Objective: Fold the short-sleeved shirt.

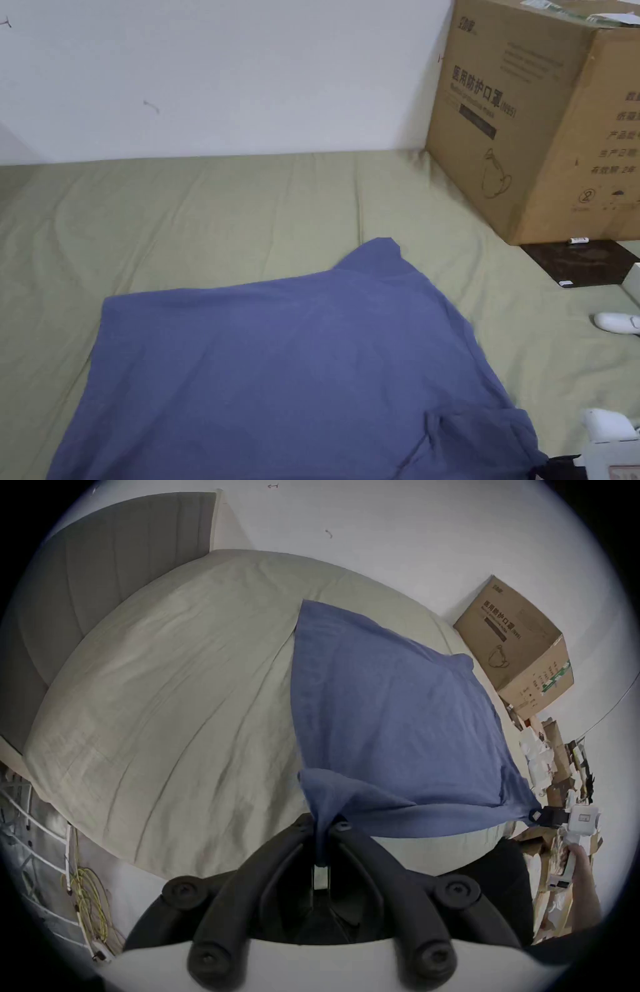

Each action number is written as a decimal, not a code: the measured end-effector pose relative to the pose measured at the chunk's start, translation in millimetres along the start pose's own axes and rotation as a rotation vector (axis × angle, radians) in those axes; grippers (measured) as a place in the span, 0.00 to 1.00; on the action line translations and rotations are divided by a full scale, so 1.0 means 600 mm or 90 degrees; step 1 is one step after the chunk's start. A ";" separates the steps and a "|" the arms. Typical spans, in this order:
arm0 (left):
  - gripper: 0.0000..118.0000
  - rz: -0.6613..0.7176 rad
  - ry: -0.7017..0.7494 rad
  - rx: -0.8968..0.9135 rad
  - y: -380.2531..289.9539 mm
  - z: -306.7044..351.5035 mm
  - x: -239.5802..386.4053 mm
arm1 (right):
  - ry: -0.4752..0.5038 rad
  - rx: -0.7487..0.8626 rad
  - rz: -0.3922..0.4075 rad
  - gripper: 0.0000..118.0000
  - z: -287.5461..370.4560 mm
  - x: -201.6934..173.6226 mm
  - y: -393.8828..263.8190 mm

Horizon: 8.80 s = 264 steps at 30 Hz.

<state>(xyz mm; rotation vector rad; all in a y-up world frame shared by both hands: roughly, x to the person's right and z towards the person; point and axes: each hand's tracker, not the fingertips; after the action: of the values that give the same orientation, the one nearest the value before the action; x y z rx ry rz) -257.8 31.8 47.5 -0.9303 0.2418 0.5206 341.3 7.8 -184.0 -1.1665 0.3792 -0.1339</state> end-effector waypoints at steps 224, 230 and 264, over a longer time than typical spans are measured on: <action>0.00 -0.129 -0.001 0.216 0.043 0.039 0.124 | 0.017 0.291 0.104 0.00 0.036 -0.301 0.031; 0.01 0.137 -0.273 0.053 0.083 -0.001 -0.101 | 0.008 0.262 0.144 0.00 0.030 -0.290 0.031; 0.07 0.014 -0.088 0.005 0.047 -0.076 -0.139 | 0.011 0.175 0.142 0.00 0.015 -0.324 0.026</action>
<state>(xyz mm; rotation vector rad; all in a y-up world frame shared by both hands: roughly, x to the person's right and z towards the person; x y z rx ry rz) -342.4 -18.0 35.9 -0.8809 0.1298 0.6014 162.5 79.2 -152.1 -0.8458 0.4870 -0.0009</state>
